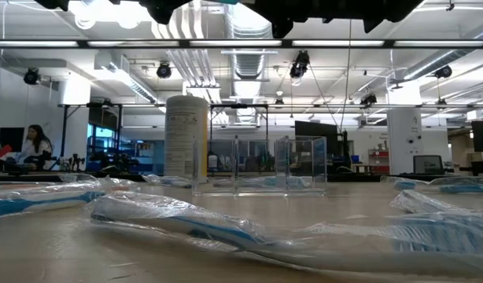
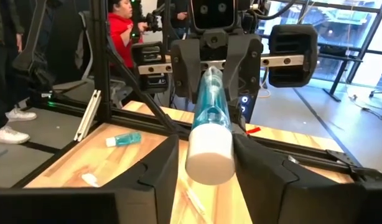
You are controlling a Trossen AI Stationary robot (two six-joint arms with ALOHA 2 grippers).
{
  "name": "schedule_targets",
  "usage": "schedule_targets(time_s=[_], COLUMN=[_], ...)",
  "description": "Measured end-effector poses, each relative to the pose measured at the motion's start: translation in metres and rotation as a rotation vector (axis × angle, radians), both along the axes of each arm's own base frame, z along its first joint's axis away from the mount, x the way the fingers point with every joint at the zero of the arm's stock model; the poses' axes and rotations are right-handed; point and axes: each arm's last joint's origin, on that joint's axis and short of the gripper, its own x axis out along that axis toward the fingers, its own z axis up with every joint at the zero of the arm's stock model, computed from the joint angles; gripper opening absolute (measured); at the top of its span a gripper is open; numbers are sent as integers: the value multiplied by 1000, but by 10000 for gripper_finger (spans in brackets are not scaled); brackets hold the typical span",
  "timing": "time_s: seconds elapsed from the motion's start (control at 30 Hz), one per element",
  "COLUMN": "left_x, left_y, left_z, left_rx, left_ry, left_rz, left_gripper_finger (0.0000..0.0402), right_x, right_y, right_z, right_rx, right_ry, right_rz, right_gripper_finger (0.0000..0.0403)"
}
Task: Pick & Place toothbrushing station
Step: Put the blue mouthwash into the transparent organizer
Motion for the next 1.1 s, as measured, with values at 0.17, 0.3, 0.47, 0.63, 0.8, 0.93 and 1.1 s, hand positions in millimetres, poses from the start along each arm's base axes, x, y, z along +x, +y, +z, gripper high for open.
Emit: schedule_targets(time_s=[0.17,0.3,0.47,0.63,0.8,0.93,1.1], left_x=[0,0,0,0,-4,-16,-35], left_y=[0,0,0,0,0,2,4], left_z=[0,1,1,1,4,8,4], left_rx=[-2,-2,-17,-32,-72,-118,-235], left_ry=[-4,-5,-5,-8,-11,18,134], left_rz=[5,9,9,3,-7,-4,4], left_gripper_finger=[75,75,75,107,194,233,243], right_x=[-1,-1,-1,-3,-15,-25,-31], right_y=[0,-1,-1,-1,0,-1,-5], right_z=[1,1,1,3,10,22,44], right_rx=[-2,-14,-26,-27,-32,-53,-102], right_ry=[-3,-5,-8,0,60,203,452], right_rz=[-5,-11,-10,-9,4,-35,-153], right_gripper_finger=[110,96,90,90,90,90,90])
